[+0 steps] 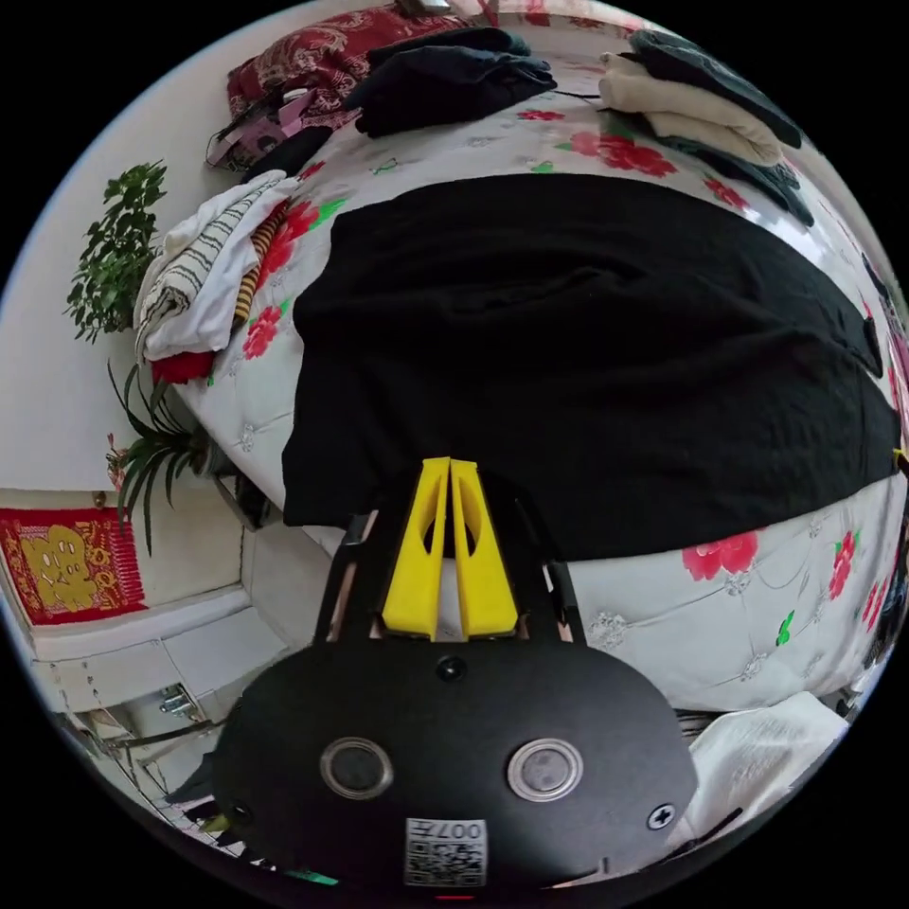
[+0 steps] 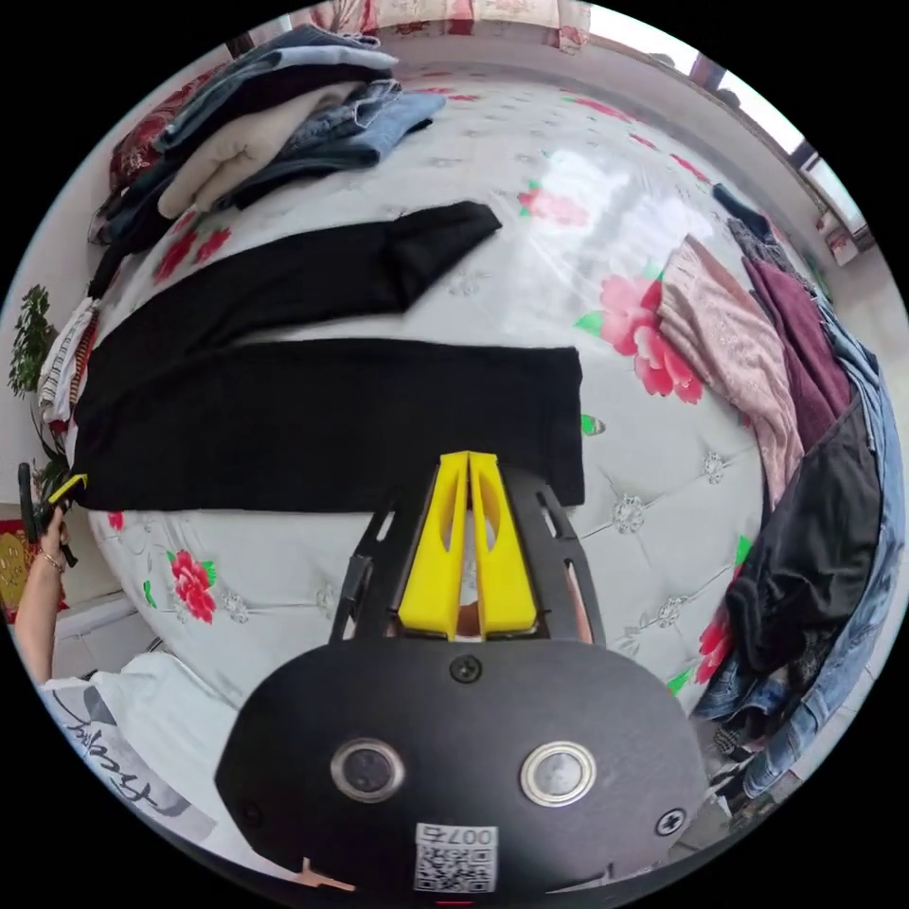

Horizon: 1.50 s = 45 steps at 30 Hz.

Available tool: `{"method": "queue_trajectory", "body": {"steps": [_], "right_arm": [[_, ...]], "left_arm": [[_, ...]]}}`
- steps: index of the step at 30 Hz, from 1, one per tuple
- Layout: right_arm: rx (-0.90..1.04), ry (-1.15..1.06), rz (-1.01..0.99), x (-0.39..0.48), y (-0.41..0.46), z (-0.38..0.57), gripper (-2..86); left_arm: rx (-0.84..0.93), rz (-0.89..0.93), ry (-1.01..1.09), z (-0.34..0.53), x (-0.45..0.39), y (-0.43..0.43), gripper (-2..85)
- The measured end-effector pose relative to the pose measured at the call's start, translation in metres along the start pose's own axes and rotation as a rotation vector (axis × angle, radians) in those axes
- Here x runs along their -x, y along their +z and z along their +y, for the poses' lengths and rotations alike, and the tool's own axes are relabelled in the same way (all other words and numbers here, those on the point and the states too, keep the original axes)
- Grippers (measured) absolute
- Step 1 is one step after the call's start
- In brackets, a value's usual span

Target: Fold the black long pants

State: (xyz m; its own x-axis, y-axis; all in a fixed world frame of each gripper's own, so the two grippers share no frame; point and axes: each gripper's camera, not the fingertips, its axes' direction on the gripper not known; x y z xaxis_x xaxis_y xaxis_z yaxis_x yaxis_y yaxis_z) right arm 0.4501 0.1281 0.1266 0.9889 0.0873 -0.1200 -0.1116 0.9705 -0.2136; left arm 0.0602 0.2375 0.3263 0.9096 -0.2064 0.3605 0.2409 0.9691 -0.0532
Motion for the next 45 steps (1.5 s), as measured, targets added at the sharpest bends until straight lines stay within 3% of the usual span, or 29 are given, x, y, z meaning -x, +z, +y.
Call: {"method": "queue_trajectory", "body": {"steps": [6, 9, 12, 14, 18, 22, 27, 32, 33, 35, 38, 41, 45], "right_arm": [[0.098, -0.188, 0.091, -0.011, -0.006, 0.1, -0.1], [0.197, -0.119, 0.075, -0.041, -0.012, 0.185, -0.1], [0.286, 0.006, -0.075, -0.069, -0.022, 0.234, 0.0], [0.195, 0.097, -0.059, -0.082, -0.051, 0.24, 0.1], [-0.086, 0.18, -0.118, -0.099, -0.102, 0.208, 0.9], [-0.257, 0.109, -0.194, -0.084, -0.113, 0.119, 3.8], [-0.277, -0.028, -0.215, -0.024, -0.084, -0.004, 6.9], [-0.146, -0.054, -0.191, 0.019, -0.026, -0.097, 7.1], [-0.126, -0.054, -0.185, 0.021, -0.019, -0.102, 6.8], [-0.071, -0.045, -0.077, 0.02, 0.0, -0.107, 3.8], [-0.166, 0.109, 0.04, -0.027, -0.01, -0.087, 1.0], [-0.226, 0.371, -0.032, -0.111, -0.02, -0.047, 0.4], [-0.189, 0.475, -0.081, -0.166, -0.021, -0.004, 0.5]], "left_arm": [[0.007, -0.084, 0.251, 0.021, -0.022, -0.017, -1.0], [0.006, -0.054, 0.349, 0.037, -0.032, -0.027, -1.0], [-0.002, 0.009, 0.413, 0.05, -0.039, -0.039, -1.0], [0.033, 0.046, 0.41, 0.053, -0.038, -0.044, -1.0], [0.06, 0.14, 0.289, 0.05, -0.007, -0.064, -0.9], [-0.076, 0.234, 0.098, 0.027, 0.034, -0.094, -0.9], [-0.097, 0.203, 0.056, -0.032, 0.04, -0.087, -0.9], [0.052, 0.092, 0.082, -0.081, 0.029, -0.042, -1.0], [0.111, 0.063, 0.094, -0.087, 0.026, -0.028, -1.0], [0.068, 0.046, 0.118, -0.089, 0.025, -0.03, -1.0], [0.061, 0.064, 0.118, -0.086, 0.034, -0.031, -0.9], [0.021, 0.131, 0.05, -0.081, 0.05, -0.031, -0.9], [0.008, 0.214, -0.042, -0.082, 0.066, -0.029, -1.0]]}}
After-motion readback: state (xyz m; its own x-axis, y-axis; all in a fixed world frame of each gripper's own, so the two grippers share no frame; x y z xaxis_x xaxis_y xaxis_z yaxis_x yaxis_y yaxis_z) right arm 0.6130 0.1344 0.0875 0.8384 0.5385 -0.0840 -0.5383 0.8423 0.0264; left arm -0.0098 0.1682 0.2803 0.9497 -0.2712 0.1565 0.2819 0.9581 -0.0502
